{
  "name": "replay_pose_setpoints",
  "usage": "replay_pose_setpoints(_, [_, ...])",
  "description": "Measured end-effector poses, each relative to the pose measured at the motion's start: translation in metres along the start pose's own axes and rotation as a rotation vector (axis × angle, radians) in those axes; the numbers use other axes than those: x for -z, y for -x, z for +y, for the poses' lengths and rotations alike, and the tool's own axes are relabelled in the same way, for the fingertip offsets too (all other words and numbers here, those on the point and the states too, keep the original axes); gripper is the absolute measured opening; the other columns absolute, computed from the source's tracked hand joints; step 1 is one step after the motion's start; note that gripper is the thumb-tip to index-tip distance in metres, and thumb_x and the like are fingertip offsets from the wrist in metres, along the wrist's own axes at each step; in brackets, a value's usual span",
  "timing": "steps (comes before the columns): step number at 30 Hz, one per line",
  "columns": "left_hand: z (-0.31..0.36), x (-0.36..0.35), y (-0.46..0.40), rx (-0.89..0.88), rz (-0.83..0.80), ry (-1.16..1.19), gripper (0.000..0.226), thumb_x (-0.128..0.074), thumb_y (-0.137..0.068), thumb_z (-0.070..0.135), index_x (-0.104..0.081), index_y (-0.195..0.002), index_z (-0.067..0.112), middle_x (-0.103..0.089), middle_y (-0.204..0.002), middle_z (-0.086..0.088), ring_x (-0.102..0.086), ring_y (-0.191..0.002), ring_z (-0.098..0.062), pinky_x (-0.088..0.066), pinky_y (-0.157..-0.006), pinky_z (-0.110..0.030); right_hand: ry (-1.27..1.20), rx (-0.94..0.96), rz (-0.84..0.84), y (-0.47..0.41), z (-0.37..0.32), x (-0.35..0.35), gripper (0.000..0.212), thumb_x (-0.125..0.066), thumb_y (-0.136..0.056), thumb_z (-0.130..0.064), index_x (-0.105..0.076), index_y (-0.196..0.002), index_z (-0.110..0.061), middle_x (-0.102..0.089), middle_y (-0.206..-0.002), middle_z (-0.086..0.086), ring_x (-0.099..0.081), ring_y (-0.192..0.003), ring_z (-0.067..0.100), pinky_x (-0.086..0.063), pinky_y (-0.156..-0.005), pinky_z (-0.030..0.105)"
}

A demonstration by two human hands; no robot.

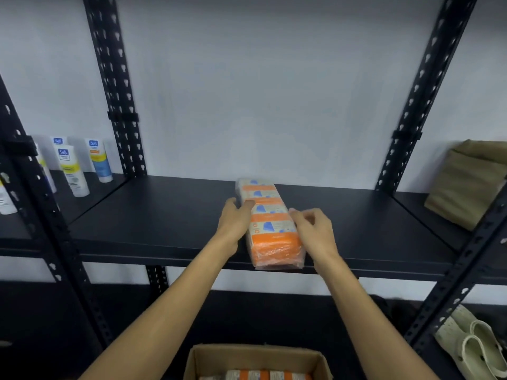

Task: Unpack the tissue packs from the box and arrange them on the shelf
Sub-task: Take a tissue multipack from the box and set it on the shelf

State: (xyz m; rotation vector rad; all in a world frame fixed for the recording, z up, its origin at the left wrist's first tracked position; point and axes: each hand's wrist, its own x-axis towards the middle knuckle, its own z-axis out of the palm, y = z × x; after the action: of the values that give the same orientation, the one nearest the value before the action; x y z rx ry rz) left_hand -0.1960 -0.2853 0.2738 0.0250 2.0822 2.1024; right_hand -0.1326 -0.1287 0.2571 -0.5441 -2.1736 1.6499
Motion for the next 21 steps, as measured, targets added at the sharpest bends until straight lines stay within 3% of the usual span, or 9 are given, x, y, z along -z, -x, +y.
replay_pose_setpoints(3, [-0.007, -0.007, 0.01, 0.025, -0.078, 0.034, 0.038, -0.049, -0.106, 0.032, -0.041, -0.141, 0.018, -0.071, -0.113, -0.003, -0.075, -0.089, -0.015, -0.059, -0.062, -0.027, -0.189, -0.092, -0.218, -0.006, -0.011, 0.001, 0.045, -0.059, -0.1, -0.038, -0.044, -0.139, -0.02, -0.064, -0.124, 0.005, -0.075, -0.089, 0.017, -0.061, -0.064, 0.03])
replay_pose_setpoints(6, [-0.013, -0.016, 0.014, 0.017, -0.077, 0.053, 0.032, -0.045, -0.108, 0.033, -0.04, -0.138, 0.027, -0.069, -0.116, -0.003, -0.075, -0.087, -0.018, -0.061, -0.062, -0.032, -0.244, -0.098, -0.329, 0.0, -0.011, -0.004, 0.031, -0.054, -0.104, -0.027, -0.052, -0.134, -0.021, -0.072, -0.114, 0.005, -0.076, -0.092, 0.021, -0.062, -0.076, 0.04])
replay_pose_setpoints(9, [-0.018, -0.021, 0.014, -0.005, -0.036, 0.029, 0.029, -0.041, -0.109, 0.035, -0.039, -0.137, 0.03, -0.067, -0.118, -0.002, -0.074, -0.089, -0.019, -0.062, -0.063, -0.033, -0.31, -0.078, -0.33, 0.004, -0.002, -0.01, 0.024, -0.049, -0.106, -0.028, -0.06, -0.127, -0.03, -0.075, -0.109, 0.003, -0.075, -0.094, 0.023, -0.061, -0.085, 0.047])
replay_pose_setpoints(15, [-0.019, -0.018, 0.015, -0.017, -0.072, -0.021, 0.027, -0.038, -0.11, 0.032, -0.039, -0.136, 0.03, -0.065, -0.12, 0.0, -0.073, -0.092, -0.016, -0.062, -0.066, -0.032, -0.227, -0.029, -0.341, 0.0, 0.0, -0.013, 0.027, -0.043, -0.108, -0.029, -0.056, -0.132, -0.032, -0.073, -0.112, 0.002, -0.075, -0.096, 0.02, -0.061, -0.087, 0.045])
replay_pose_setpoints(21, [-0.012, -0.001, 0.011, 0.062, -0.199, -0.083, 0.042, -0.05, -0.106, 0.03, -0.031, -0.143, 0.025, -0.065, -0.122, -0.002, -0.072, -0.099, -0.019, -0.062, -0.084, -0.04, -0.135, -0.009, -0.352, -0.001, 0.0, -0.006, 0.026, -0.049, -0.105, -0.03, -0.052, -0.131, -0.028, -0.07, -0.112, -0.004, -0.074, -0.092, 0.014, -0.06, -0.071, 0.029])
